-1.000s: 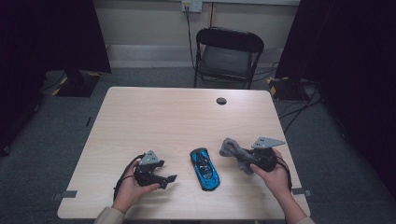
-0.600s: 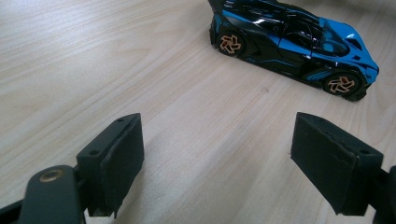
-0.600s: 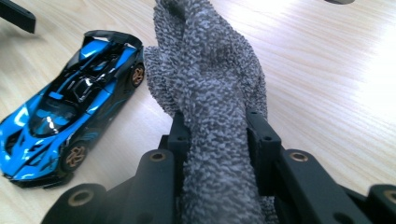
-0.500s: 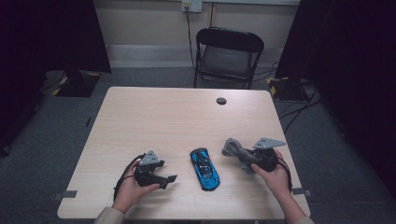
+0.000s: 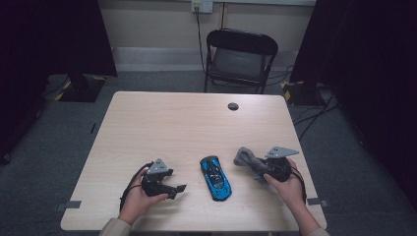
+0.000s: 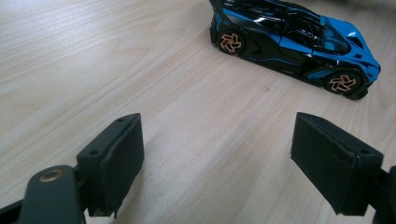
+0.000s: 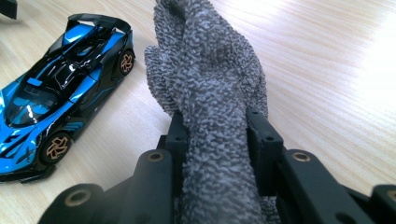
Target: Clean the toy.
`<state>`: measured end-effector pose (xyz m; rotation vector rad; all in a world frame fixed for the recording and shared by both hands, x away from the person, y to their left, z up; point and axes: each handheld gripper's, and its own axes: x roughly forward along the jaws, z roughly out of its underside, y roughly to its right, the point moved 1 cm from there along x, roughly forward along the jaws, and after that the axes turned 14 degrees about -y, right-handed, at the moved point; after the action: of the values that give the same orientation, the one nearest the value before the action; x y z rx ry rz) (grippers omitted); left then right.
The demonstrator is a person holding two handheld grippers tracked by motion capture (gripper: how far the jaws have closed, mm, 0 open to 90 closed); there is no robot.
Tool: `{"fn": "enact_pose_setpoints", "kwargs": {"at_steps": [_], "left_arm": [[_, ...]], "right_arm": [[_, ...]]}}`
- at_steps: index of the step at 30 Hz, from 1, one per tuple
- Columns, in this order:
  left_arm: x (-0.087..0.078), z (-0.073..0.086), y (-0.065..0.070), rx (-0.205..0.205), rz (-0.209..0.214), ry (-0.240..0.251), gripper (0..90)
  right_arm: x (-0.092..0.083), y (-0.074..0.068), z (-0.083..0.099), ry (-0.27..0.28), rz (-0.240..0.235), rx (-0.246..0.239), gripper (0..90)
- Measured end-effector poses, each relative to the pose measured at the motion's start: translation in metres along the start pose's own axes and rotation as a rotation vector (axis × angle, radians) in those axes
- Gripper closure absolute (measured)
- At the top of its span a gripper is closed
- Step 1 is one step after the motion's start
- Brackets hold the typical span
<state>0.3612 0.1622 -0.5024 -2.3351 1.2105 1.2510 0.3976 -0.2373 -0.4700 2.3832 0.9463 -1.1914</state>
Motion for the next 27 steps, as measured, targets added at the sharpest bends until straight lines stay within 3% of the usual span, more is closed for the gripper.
{"fn": "enact_pose_setpoints", "kwargs": {"at_steps": [27], "left_arm": [[0.001, -0.001, 0.0, 0.004, 0.008, -0.003, 17.0]], "right_arm": [[0.014, 0.0, 0.005, -0.021, 0.005, 0.004, 63.9]]}}
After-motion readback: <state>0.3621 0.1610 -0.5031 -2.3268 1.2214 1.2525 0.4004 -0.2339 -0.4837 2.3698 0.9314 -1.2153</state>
